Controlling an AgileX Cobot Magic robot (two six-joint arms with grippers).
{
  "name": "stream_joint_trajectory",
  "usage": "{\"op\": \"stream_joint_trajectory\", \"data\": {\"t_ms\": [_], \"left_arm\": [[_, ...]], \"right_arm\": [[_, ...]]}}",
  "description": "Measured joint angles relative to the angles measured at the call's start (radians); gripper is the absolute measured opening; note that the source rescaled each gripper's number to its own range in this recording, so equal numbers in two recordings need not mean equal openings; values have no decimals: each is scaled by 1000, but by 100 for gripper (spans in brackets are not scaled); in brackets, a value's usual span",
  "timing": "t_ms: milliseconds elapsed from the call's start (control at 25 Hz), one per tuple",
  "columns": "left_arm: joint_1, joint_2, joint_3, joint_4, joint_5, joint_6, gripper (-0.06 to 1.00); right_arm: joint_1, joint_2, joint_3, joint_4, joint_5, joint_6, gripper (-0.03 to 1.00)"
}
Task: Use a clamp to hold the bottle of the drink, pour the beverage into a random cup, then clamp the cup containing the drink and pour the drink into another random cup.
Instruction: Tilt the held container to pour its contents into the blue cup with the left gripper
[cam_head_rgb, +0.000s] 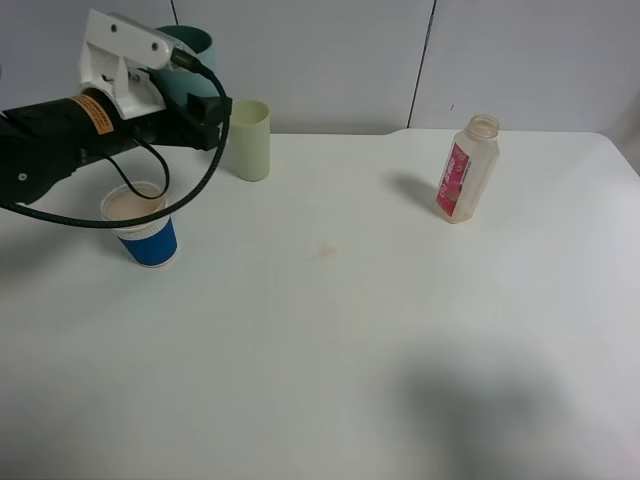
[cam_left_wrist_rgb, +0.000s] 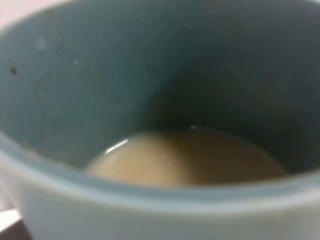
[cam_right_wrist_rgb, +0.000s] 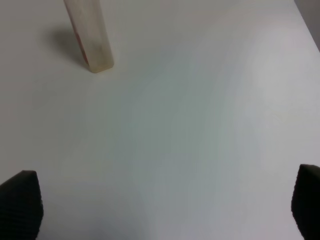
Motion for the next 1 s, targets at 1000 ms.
{"op": "stream_joint_trajectory", "data": {"t_ms": [1000], "left_arm": [[474,-91,3,228,141,0,1]], "right_arm": [[0,0,0,0,0,0,100]]}}
